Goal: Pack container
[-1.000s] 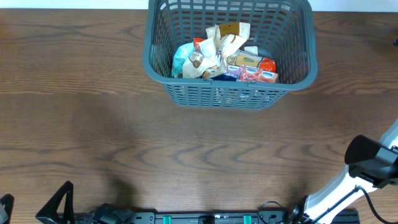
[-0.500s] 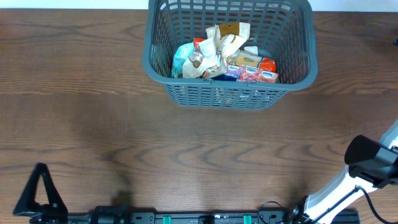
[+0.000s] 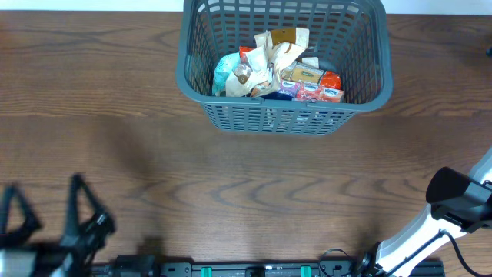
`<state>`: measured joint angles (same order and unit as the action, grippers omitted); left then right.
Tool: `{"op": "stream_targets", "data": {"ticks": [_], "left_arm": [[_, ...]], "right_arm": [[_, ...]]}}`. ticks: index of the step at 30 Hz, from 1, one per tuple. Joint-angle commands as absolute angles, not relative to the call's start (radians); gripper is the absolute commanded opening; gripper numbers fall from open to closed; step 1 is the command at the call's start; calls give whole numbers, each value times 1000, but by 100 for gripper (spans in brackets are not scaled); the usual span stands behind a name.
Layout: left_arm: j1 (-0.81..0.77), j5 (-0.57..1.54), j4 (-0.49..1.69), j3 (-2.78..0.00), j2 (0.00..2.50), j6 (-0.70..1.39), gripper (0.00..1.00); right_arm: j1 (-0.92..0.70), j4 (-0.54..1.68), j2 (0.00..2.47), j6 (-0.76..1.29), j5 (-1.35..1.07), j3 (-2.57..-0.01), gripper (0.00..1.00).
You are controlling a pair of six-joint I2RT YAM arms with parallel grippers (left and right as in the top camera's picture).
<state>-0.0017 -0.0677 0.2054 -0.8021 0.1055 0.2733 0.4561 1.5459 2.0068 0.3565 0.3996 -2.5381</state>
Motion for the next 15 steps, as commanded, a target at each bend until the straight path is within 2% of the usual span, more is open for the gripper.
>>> {"op": "stream_targets", "data": {"ticks": [1,9,15], "left_arm": [[2,40,109,-652,98,135,99],[2,41,-38,-319,2,2,99],[2,21,-66,-202,2,-19,99]], "right_arm": [[458,1545,2016,370,410,-2534,99],[458,1545,2016,370,410,-2534,99],[458,1545,2016,370,410,-2534,99]]}}
